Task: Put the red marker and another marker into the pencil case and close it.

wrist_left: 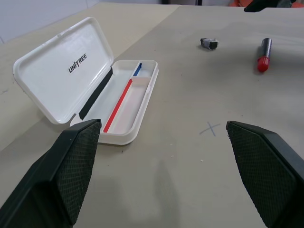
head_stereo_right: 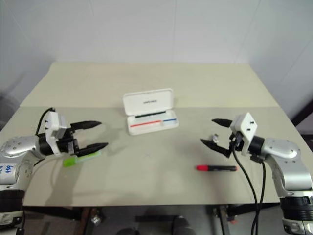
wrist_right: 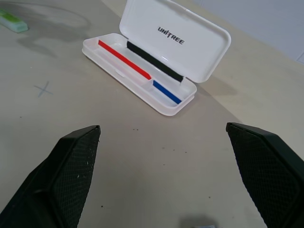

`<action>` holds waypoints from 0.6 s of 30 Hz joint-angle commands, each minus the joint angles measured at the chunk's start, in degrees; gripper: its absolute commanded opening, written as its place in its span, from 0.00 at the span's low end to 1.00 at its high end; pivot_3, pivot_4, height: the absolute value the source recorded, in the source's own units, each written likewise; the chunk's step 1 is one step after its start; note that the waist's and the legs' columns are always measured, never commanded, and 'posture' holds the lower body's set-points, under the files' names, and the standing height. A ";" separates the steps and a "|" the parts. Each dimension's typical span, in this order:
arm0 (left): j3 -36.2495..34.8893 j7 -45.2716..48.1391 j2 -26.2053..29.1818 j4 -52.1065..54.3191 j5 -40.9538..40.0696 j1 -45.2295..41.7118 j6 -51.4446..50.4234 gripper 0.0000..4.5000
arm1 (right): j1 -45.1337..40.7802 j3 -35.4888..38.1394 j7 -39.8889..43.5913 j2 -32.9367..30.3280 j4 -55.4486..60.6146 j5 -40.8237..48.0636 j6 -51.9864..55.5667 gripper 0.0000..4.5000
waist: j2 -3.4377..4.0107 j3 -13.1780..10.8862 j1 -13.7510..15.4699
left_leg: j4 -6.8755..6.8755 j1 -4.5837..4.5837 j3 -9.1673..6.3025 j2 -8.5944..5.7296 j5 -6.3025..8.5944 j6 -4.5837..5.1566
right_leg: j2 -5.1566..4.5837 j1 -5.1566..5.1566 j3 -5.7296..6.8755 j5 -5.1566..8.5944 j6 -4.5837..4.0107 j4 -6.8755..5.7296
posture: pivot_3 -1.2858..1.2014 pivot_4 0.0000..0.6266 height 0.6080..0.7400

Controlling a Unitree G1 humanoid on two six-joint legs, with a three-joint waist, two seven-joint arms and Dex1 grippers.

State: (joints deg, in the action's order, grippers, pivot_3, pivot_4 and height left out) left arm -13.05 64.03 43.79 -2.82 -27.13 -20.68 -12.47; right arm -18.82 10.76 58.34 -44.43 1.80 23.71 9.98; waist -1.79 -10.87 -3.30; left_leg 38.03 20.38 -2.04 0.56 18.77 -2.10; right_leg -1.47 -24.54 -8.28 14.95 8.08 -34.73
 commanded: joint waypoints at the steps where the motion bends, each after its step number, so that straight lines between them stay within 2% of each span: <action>1: -1.45 0.75 1.87 -0.31 -0.42 -1.54 0.62 1.00 | -1.48 2.14 0.12 -1.37 1.22 0.97 -0.32 1.00 | 0.00 0.00 -0.01 | 0.00 0.00 0.00 0.00 0.00 0.00 | 0.00 0.00 0.00 0.00 0.00 0.00 | 0.52 0.24 1.00; 10: 0.66 3.73 3.16 -7.58 2.27 -5.83 3.94 1.00 | -2.84 2.56 1.55 -3.05 1.47 1.78 1.21 1.00 | 0.00 -0.01 0.05 | 0.01 0.02 -0.02 -0.02 0.00 0.00 | 0.00 -0.01 0.03 0.00 0.00 0.01 | 0.52 0.24 1.00; 16: 4.04 7.07 2.53 -13.76 4.73 -9.81 6.09 1.00 | -3.16 0.21 -0.05 -0.79 4.54 1.73 2.94 1.00 | 0.01 0.00 0.06 | 0.02 0.03 -0.05 -0.02 0.00 0.00 | 0.01 0.00 0.07 0.00 0.00 -0.04 | 0.52 0.24 1.00; 18: 5.47 7.16 1.37 -14.91 5.53 -10.99 6.68 0.91 | -3.22 -0.65 -0.46 0.38 6.23 2.25 3.95 1.00 | 0.00 -0.01 -0.01 | 0.01 0.05 -0.07 -0.01 0.00 0.00 | 0.01 -0.01 0.08 0.00 0.00 -0.09 | 0.52 0.24 1.00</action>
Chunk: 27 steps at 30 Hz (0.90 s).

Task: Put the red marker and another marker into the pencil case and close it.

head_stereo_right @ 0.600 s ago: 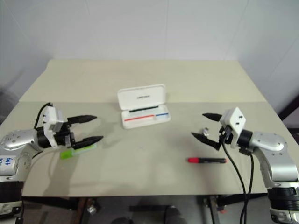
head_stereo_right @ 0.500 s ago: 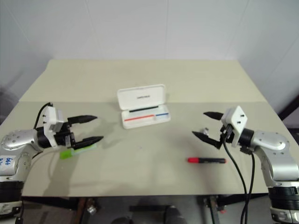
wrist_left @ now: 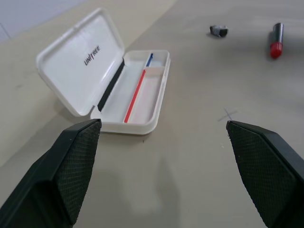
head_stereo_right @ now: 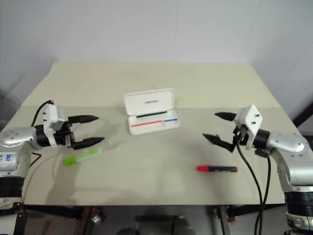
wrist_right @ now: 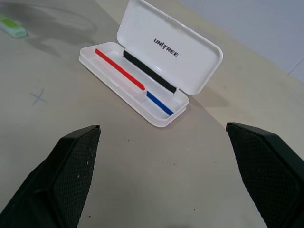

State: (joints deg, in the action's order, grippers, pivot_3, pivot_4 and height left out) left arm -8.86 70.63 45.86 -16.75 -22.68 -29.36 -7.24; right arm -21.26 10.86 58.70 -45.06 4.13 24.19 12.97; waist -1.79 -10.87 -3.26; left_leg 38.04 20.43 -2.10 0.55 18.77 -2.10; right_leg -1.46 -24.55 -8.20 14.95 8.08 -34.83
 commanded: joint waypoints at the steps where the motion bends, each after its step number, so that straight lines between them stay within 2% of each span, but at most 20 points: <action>1: 1.39 0.99 -0.82 -2.13 1.27 -2.66 2.08 0.86 | -0.75 -1.40 -1.54 1.74 5.28 1.83 1.74 1.00 | 0.00 0.00 -0.01 | 0.00 0.01 0.00 0.00 0.00 0.00 | 0.00 -0.01 0.00 0.00 0.00 -0.08 | 0.52 0.24 1.00; 7: 6.55 -2.06 -5.41 -8.08 6.52 -9.30 3.91 0.43 | -3.06 -3.80 -1.17 4.10 5.55 2.18 2.40 1.00 | 0.00 0.00 0.21 | 0.05 0.03 -0.06 -0.03 0.00 0.00 | 0.00 -0.01 0.04 0.00 0.00 -0.07 | 0.52 0.24 1.00; 13: 11.65 -4.35 -11.43 -15.52 12.52 -15.59 8.33 0.43 | -6.37 -6.45 -0.62 6.37 4.72 1.65 1.71 1.00 | 0.00 0.00 0.35 | 0.09 0.15 -0.18 -0.06 -0.01 0.00 | -0.02 -0.03 0.14 0.00 0.00 -0.12 | 0.52 0.24 1.00; 17: 14.28 -5.03 -12.98 -21.04 16.48 -18.78 12.07 0.43 | -6.90 -6.87 -1.40 7.50 5.26 1.46 1.73 1.00 | 0.00 0.00 0.26 | 0.08 0.31 -0.26 -0.06 -0.01 -0.01 | -0.02 -0.18 0.20 0.00 0.00 -0.12 | 0.52 0.24 1.00; 27: 15.34 -9.10 -16.37 -34.17 21.58 -24.95 16.51 0.43 | -4.95 -5.36 -3.40 6.94 8.49 2.16 2.54 1.00 | 0.00 0.00 0.96 | 0.23 0.86 -0.32 -0.16 -0.05 -0.08 | -0.09 -0.78 0.24 0.00 0.00 -0.37 | 0.52 0.24 1.00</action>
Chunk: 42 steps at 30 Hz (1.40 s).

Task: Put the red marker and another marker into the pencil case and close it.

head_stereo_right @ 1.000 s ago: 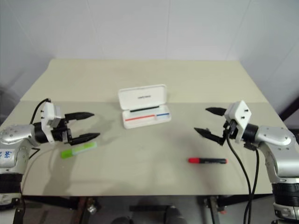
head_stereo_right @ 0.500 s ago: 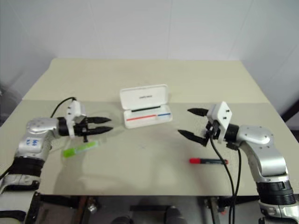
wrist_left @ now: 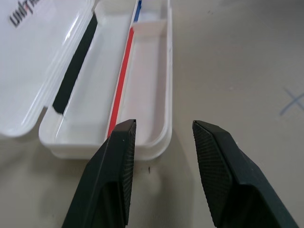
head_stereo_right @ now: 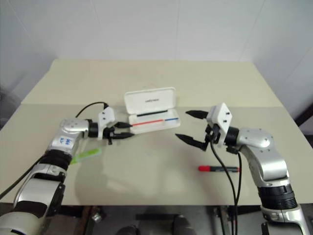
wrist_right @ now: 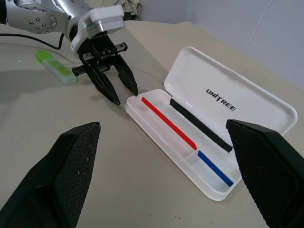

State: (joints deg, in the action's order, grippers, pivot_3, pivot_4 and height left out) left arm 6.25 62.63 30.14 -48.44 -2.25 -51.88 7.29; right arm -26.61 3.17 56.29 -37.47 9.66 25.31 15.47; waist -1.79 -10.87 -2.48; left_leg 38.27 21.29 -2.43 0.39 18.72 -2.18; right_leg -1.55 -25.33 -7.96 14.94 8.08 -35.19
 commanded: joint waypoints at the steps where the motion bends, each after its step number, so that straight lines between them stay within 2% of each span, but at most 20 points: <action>1: 0.36 -1.12 -1.08 -3.44 1.50 -2.76 2.43 0.43 | 0.66 2.44 -1.26 -0.67 3.33 1.08 0.13 1.00 | 0.00 0.00 0.39 | 0.01 0.00 0.00 -0.01 0.00 0.00 | 0.00 0.00 0.00 0.00 0.00 -0.01 | 0.52 0.24 1.00; 16: 2.01 -0.33 -5.72 -12.20 4.45 -8.16 6.86 0.43 | 2.98 4.00 -4.23 -0.61 7.22 1.43 1.61 1.00 | -0.01 0.01 0.82 | 0.12 -0.02 -0.01 -0.20 -0.07 0.06 | -0.08 0.00 -0.02 0.00 0.00 -0.24 | 0.52 0.24 1.00; 24: 4.12 -2.60 -6.23 -16.56 9.10 -10.93 4.21 0.43 | 3.28 4.37 -5.05 -0.81 7.90 1.63 1.46 1.00 | -0.01 0.01 0.81 | 0.16 -0.05 -0.01 -0.22 -0.08 0.08 | -0.07 0.00 -0.04 0.00 0.00 -0.32 | 0.52 0.24 1.00; 27: 4.88 -2.30 -6.48 -17.26 10.16 -11.45 2.40 0.32 | 3.16 4.59 -4.99 -1.04 7.92 1.74 1.51 1.00 | -0.01 0.01 0.78 | 0.16 -0.06 -0.01 -0.22 -0.09 0.10 | -0.06 0.00 -0.04 0.00 0.00 -0.35 | 0.52 0.24 1.00; 31: 5.76 -1.57 -6.86 -17.47 11.37 -11.24 1.16 0.01 | 2.44 4.85 -4.68 -1.58 7.60 1.84 1.51 1.00 | -0.02 0.01 0.81 | 0.16 -0.08 -0.01 -0.23 -0.10 0.10 | -0.06 0.01 -0.05 0.00 0.00 -0.37 | 0.52 0.24 1.00; 38: 6.17 -0.86 -7.54 -16.38 11.13 -10.86 0.89 0.00 | 1.63 4.88 -4.24 -2.12 6.83 2.00 1.15 1.00 | -0.02 0.02 0.86 | 0.24 -0.11 -0.01 -0.24 -0.11 0.12 | -0.06 0.03 -0.05 0.00 0.00 -0.43 | 0.52 0.24 1.00; 42: 6.28 2.74 -7.35 -12.78 9.94 -9.63 3.23 0.00 | 1.46 4.69 -3.81 -2.29 6.44 1.98 1.17 1.00 | -0.02 0.02 0.90 | 0.24 -0.09 -0.02 -0.24 -0.11 0.12 | -0.07 0.03 -0.05 0.00 0.00 -0.42 | 0.52 0.24 1.00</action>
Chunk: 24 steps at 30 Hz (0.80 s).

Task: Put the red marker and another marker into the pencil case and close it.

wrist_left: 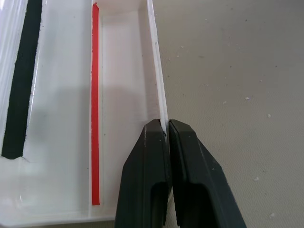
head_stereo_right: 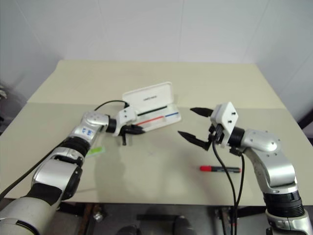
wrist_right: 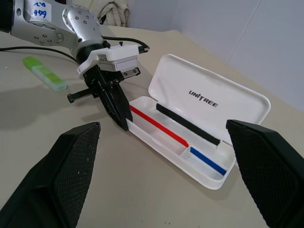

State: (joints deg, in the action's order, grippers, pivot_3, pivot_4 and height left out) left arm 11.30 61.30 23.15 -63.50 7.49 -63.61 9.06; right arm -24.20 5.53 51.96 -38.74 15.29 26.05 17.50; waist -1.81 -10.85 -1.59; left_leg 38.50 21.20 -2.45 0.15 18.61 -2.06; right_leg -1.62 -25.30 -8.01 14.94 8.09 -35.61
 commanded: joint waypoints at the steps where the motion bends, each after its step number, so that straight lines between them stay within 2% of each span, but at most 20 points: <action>1: 1.51 5.49 -0.07 4.49 -0.12 2.81 2.53 0.00 | -0.80 2.35 0.77 -1.17 0.74 1.35 -0.67 1.00 | 0.00 0.00 -0.01 | -0.01 0.02 0.00 0.00 0.00 0.00 | 0.00 0.00 0.00 0.00 0.00 0.02 | 0.52 0.24 1.00; 4: 2.32 9.74 1.20 12.58 -1.30 5.60 2.85 0.00 | 0.18 2.81 1.58 -1.85 0.54 1.62 -0.40 1.00 | 0.00 0.00 0.03 | -0.11 0.04 0.00 0.00 0.00 0.00 | -0.04 -0.02 0.00 0.00 0.00 0.09 | 0.52 0.24 1.00; 11: 2.76 13.52 3.18 33.26 -3.49 12.39 -7.61 0.00 | 5.21 5.65 2.66 -4.23 1.48 3.05 1.07 1.00 | 0.00 0.00 0.17 | -0.17 0.09 0.02 -0.02 0.00 0.00 | -0.15 -0.05 0.05 0.01 0.00 0.15 | 0.52 0.24 1.00; 24: 5.92 12.28 3.32 54.34 -3.91 18.69 -24.95 0.00 | 17.79 12.16 2.68 -7.61 4.62 4.83 2.65 1.00 | 0.00 0.00 -0.18 | 0.33 0.02 0.01 -0.06 0.00 0.02 | -0.08 0.05 0.00 -0.01 0.03 0.02 | 0.52 0.24 1.00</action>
State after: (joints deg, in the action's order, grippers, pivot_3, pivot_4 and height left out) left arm 17.20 73.88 25.62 -13.22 4.68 -45.12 -14.04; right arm -6.64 14.74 54.73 -45.37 17.84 29.81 20.31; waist -1.82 -10.86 -1.77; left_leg 38.87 21.21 -2.42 0.09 18.61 -2.04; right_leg -1.69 -25.24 -8.04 14.93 8.13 -35.61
